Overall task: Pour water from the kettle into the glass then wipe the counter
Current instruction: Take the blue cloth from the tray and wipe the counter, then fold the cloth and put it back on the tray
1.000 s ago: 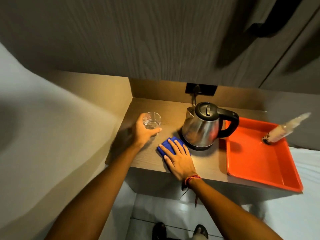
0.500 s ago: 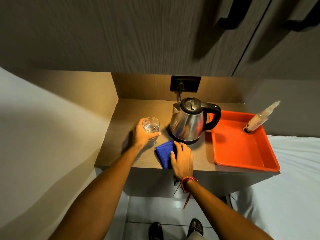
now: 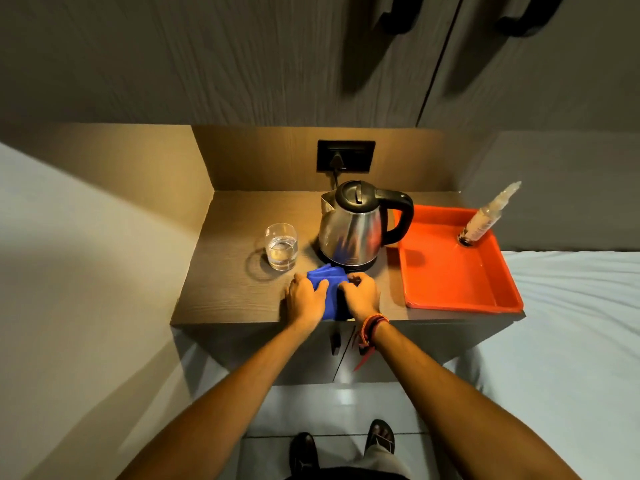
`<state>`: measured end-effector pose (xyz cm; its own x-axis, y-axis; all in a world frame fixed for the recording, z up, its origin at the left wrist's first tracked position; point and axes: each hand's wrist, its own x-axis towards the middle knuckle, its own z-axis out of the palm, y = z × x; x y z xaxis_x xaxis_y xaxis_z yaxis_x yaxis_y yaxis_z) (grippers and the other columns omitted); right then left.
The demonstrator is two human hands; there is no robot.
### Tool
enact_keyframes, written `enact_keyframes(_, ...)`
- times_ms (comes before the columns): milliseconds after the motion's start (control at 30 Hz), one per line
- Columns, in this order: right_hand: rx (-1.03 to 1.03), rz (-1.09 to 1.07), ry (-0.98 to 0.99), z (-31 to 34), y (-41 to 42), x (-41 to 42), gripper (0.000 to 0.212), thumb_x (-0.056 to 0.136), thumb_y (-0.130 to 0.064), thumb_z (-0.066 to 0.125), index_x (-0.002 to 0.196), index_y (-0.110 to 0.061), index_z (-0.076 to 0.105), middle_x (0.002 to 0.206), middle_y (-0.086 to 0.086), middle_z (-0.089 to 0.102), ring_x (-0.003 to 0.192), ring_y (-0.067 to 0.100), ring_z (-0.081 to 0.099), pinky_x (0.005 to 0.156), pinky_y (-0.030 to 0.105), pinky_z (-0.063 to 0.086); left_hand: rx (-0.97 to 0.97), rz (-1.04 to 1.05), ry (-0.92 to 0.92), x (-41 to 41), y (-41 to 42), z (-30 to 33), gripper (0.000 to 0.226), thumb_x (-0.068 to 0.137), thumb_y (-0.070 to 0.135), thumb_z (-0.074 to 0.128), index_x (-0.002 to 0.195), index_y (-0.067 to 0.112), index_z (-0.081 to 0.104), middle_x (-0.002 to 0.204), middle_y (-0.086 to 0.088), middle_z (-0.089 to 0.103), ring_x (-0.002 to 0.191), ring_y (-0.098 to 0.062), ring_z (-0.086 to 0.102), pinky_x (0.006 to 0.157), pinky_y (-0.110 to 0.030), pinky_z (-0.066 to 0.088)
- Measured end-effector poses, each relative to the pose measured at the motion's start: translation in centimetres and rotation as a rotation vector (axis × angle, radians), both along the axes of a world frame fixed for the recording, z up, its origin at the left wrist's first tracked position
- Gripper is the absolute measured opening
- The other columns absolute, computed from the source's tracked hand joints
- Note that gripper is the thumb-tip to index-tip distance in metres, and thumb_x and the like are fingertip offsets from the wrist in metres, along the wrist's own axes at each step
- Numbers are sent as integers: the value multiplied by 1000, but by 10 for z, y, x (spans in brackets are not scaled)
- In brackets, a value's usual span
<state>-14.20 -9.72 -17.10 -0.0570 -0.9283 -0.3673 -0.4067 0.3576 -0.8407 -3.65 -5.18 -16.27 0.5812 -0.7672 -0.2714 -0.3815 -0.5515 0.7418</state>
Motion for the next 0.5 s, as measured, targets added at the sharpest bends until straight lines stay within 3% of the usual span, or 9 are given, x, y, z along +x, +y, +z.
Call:
enact_keyframes(67, 1, -61, -128, 11, -7, -12, 14, 87, -9, 64, 97, -7, 74, 103, 11, 75, 96, 24, 65, 84, 32, 54, -187, -15, 237, -17, -5, 16, 25, 93, 22, 63, 106, 9, 47, 94, 0, 62, 90, -24, 59, 69, -26, 47)
enact_keyframes(133, -34, -97, -300, 30, -16, -26, 11, 92, -9, 61, 87, -9, 71, 95, 8, 71, 90, 21, 58, 71, 22, 50, -352, -61, 302, -31, -11, 36, 26, 90, 17, 69, 99, 12, 45, 85, 4, 56, 81, -18, 57, 68, -22, 47)
enact_keyframes(200, -31, -160, -509, 50, -25, -53, 16, 93, -18, 60, 90, -8, 72, 99, 9, 71, 92, 22, 59, 79, 27, 50, -441, -125, 395, -50, -24, 56, 27, 88, 19, 71, 100, 16, 47, 92, 1, 62, 82, -14, 62, 72, -26, 54)
enact_keyframes(267, 52, -148, -629, 65, -36, -87, 35, 89, -36, 64, 107, -8, 75, 108, 9, 76, 94, 24, 67, 89, 40, 53, -442, -167, 531, -68, -41, 70, 27, 90, 24, 70, 106, 19, 48, 103, 2, 64, 92, -13, 66, 79, -32, 59)
enact_keyframes(333, 107, -99, -599, 77, -44, -124, 31, 90, -37, 65, 109, -14, 76, 105, 4, 78, 96, 23, 69, 85, 37, 56, -362, -201, 605, -86, -58, 76, 29, 92, 26, 68, 112, 16, 49, 111, -1, 64, 101, -19, 66, 86, -40, 60)
enact_keyframes(400, 77, -82, -434, 81, -51, -155, 17, 94, -20, 66, 109, -14, 72, 104, 3, 76, 104, 24, 66, 80, 34, 57, -271, -256, 554, -107, -71, 72, 29, 91, 24, 68, 111, 10, 51, 116, -10, 64, 106, -27, 65, 89, -46, 58)
enact_keyframes(500, -16, -171, -81, 72, -61, -178, 35, 91, 1, 66, 126, -2, 64, 126, 19, 69, 117, 34, 64, 101, 45, 53, -163, -349, 299, -130, -87, 64, 33, 88, 20, 72, 110, 6, 52, 117, -17, 65, 103, -32, 65, 89, -47, 56)
